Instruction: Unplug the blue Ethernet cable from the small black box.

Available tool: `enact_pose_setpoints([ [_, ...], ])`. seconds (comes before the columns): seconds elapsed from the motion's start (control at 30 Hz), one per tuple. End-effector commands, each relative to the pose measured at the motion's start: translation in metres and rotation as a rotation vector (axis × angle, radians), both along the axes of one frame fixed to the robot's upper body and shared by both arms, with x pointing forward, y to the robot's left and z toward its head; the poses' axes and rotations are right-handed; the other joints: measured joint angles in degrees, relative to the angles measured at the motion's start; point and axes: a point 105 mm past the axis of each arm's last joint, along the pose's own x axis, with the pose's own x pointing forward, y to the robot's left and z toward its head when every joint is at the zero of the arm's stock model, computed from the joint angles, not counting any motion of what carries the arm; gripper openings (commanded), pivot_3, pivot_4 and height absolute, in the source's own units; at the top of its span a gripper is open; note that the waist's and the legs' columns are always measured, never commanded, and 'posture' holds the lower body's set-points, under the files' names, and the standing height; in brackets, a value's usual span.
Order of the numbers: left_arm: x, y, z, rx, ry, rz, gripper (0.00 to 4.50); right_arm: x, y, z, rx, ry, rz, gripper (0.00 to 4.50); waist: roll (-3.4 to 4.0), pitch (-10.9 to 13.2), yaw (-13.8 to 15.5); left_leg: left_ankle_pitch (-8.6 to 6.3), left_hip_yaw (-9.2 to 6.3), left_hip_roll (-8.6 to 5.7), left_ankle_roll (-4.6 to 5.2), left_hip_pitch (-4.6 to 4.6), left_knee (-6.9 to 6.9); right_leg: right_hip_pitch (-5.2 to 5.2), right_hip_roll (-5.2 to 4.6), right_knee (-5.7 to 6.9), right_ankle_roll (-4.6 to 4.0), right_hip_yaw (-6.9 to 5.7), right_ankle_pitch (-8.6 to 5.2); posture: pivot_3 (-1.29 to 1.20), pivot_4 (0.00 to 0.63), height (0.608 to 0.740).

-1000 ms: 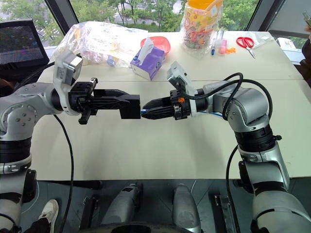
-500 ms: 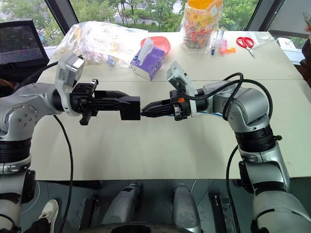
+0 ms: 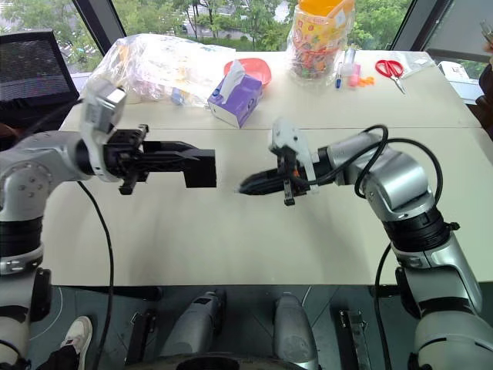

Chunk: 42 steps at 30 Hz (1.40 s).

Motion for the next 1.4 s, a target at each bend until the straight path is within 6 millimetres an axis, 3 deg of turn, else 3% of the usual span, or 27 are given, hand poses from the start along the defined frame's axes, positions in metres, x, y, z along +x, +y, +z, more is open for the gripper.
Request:
enact_pose_setpoints([
  [0.03, -0.007, 0.001, 0.013, -0.018, -0.052, -0.024, 0.49, 0.006, -0.004, 0.016, 0.012, -0.083, -0.001, 0.1, 0.0, 0.0, 0.0, 0.0, 0.0, 0.0, 0.0, 0.0, 0.0, 0.0, 0.0, 0.01, 0.0, 0.0, 0.0, 0.0, 0.15, 0.728],
  [0.23, -0.002, -0.001, 0.0, 0.031, -0.094, 0.001, 0.49, 0.034, -0.015, 0.01, -0.017, -0.184, -0.115, 0.1, -0.01, 0.0, 0.0, 0.0, 0.0, 0.01, 0.0, 0.0, 0.01, 0.01, 0.01, 0.01, 0.0, 0.0, 0.01, 0.0, 0.15, 0.728],
  [0.37, 0.017, -0.014, -0.021, 0.049, -0.201, 0.091, 0.49, 0.098, -0.035, -0.008, -0.062, -0.351, -0.444, 0.1, -0.02, 0.0, 0.0, 0.0, 0.03, 0.01, -0.01, 0.14, 0.02, 0.14, 0.01, 0.0, -0.02, 0.01, 0.01, 0.0, 0.15, 0.728],
  [0.47, 0.034, -0.019, -0.032, 0.02, -0.245, 0.179, 0.49, 0.123, -0.052, -0.015, -0.081, -0.383, -0.594, 0.1, -0.03, 0.0, 0.3, 0.04, 0.02, 0.0, -0.03, 0.13, 0.04, 0.15, 0.01, 0.02, -0.07, 0.02, 0.03, 0.0, 0.15, 0.728],
  [0.73, 0.071, -0.022, -0.071, 0.04, -0.324, 0.331, 0.49, 0.147, -0.078, -0.027, -0.117, -0.364, -0.788, 0.1, -0.03, 0.0, 0.1, 0.05, 0.01, -0.03, -0.03, 0.08, 0.01, 0.09, 0.02, 0.03, 0.13, 0.01, 0.13, 0.0, 0.15, 0.728],
  [0.77, 0.075, -0.022, -0.076, 0.041, -0.33, 0.351, 0.49, 0.149, -0.081, -0.026, -0.112, -0.36, -0.814, 0.44, -0.03, 0.0, 0.0, 0.05, 0.01, -0.03, -0.03, 0.09, 0.01, 0.08, 0.02, 0.04, 0.13, 0.01, 0.14, 0.0, 0.15, 0.728],
  [0.87, 0.085, -0.025, -0.084, 0.031, -0.34, 0.389, 0.49, 0.151, -0.088, -0.023, -0.078, -0.332, -0.869, 1.58, -0.02, 0.0, 0.0, 0.05, 0.01, -0.03, -0.03, 0.09, 0.03, 0.09, 0.03, 0.07, 0.14, 0.02, 0.14, 0.0, 0.15, 0.728],
  [1.03, 0.102, -0.031, -0.093, 0.011, -0.335, 0.448, 0.49, 0.147, -0.091, -0.013, -0.032, -0.32, -0.882, 4.31, -0.02, 0.0, 0.0, 0.06, 0.01, -0.03, -0.02, 0.1, 0.06, 0.09, 0.03, 0.13, 0.17, 0.01, 0.15, 0.0, 0.15, 0.728],
  [1.2, 0.117, -0.043, -0.101, -0.012, -0.32, 0.492, 0.49, 0.119, -0.077, 0.013, 0.142, -0.253, -0.788, 4.46, -0.02, 0.0, 0.2, 0.06, -0.01, -0.05, -0.02, 0.09, 0.09, 0.11, 0.02, 0.14, 0.23, 0.01, 0.18, 0.0, 0.15, 0.728],
  [1.4, 0.132, -0.047, -0.113, -0.011, -0.248, 0.558, 0.49, 0.068, -0.065, 0.01, 0.19, -0.15, -0.676, 4.46, -0.03, 0.0, 0.3, 0.05, -0.06, -0.07, 0.0, 0.07, 0.11, 0.14, 0.02, 0.14, 0.29, 0.0, 0.21, 0.0, 0.15, 0.728],
])
